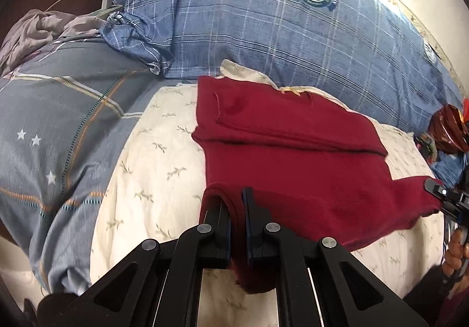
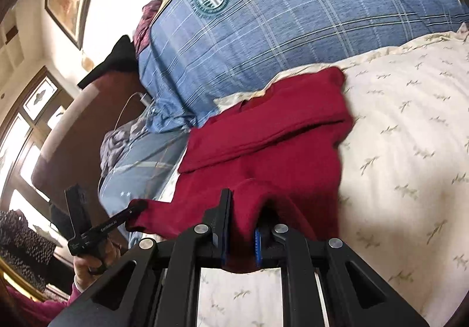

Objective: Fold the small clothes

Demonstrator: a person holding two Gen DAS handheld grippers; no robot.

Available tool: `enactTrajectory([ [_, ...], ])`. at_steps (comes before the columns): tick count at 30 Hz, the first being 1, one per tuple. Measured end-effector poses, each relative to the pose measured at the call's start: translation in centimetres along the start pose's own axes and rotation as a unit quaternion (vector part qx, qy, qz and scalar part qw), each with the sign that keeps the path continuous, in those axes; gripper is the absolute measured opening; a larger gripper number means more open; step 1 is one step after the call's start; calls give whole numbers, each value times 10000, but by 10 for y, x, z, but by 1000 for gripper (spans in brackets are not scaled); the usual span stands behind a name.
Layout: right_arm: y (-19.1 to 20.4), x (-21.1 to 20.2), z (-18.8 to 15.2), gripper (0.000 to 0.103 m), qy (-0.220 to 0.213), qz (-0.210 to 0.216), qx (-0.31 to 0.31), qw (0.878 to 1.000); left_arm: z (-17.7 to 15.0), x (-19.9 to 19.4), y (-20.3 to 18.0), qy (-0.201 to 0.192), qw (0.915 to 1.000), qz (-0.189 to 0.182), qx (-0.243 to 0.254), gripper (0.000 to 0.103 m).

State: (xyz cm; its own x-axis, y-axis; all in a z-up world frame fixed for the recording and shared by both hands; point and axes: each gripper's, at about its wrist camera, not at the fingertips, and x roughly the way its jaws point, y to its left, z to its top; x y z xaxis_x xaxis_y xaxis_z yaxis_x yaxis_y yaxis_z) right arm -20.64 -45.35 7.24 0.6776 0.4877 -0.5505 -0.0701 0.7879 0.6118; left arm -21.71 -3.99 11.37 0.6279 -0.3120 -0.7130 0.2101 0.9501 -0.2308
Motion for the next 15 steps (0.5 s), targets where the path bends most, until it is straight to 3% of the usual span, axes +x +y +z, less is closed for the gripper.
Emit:
enactTrajectory([
  [15,-5,18,23,11,-34,-201,100,9997,36,31,-4,-107,9999,-8,-4,5],
])
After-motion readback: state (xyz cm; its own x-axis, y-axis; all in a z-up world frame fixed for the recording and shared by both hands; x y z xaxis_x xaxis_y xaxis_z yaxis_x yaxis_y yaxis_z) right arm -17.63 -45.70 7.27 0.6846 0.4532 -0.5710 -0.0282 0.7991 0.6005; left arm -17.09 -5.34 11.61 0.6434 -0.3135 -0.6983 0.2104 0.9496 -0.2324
